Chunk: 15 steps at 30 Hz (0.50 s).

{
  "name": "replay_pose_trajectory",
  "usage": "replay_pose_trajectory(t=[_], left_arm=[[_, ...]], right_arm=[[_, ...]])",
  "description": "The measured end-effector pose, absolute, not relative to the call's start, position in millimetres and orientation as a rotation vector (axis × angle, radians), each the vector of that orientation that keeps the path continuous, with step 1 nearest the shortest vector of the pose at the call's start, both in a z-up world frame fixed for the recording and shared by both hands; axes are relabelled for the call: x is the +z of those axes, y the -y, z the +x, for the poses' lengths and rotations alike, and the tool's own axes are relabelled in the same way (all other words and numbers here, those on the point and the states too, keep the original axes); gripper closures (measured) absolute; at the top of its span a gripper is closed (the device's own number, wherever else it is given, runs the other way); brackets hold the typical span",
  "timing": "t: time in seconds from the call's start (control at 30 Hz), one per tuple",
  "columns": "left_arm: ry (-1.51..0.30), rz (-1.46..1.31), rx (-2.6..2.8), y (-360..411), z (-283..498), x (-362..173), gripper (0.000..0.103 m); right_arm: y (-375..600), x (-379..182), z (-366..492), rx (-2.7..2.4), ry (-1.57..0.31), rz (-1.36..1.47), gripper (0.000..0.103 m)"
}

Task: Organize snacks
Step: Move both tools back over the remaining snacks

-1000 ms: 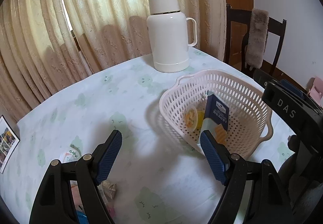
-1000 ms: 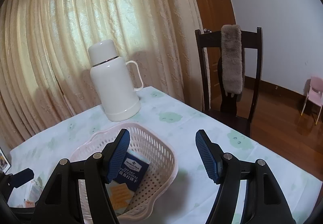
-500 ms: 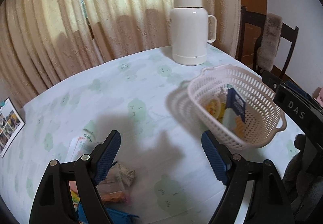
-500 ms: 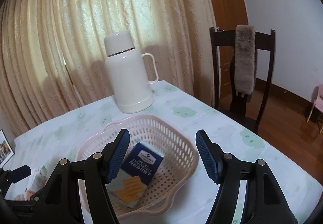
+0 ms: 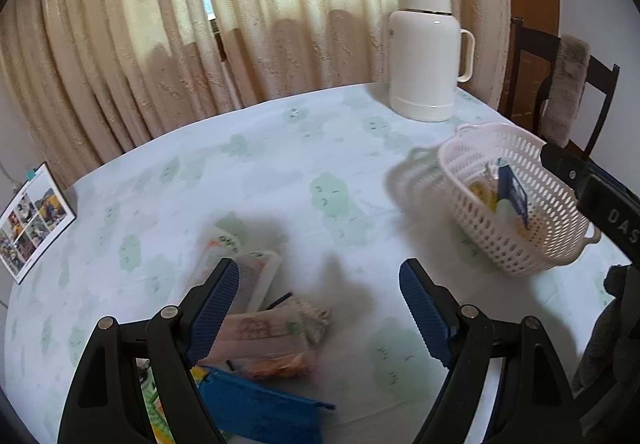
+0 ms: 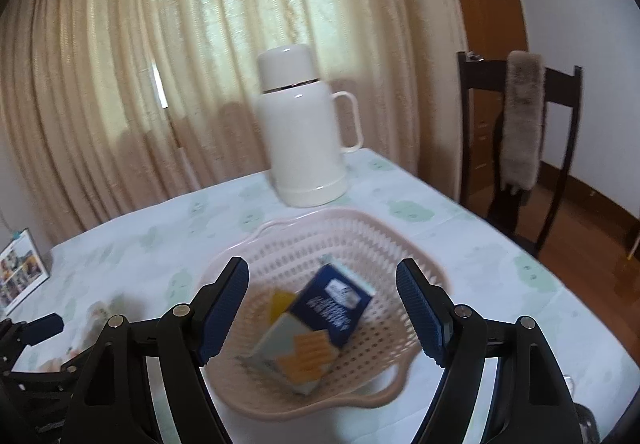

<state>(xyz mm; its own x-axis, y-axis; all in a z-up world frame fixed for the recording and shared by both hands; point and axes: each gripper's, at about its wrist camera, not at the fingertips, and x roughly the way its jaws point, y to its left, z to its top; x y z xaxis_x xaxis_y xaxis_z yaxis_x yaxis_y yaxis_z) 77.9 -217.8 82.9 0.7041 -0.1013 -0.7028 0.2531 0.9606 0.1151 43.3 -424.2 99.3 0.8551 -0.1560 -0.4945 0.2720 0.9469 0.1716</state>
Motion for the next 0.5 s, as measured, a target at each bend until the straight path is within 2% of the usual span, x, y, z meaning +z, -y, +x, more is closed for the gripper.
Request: replay_pose_trajectory(t=[0.5], left_arm=[[-0.783, 0.165, -0.094, 158.3, 74.0, 81.0, 0.023]], right_arm=[[384.7, 95.6, 43.1, 0.065, -0.527, 0.282, 0.026]])
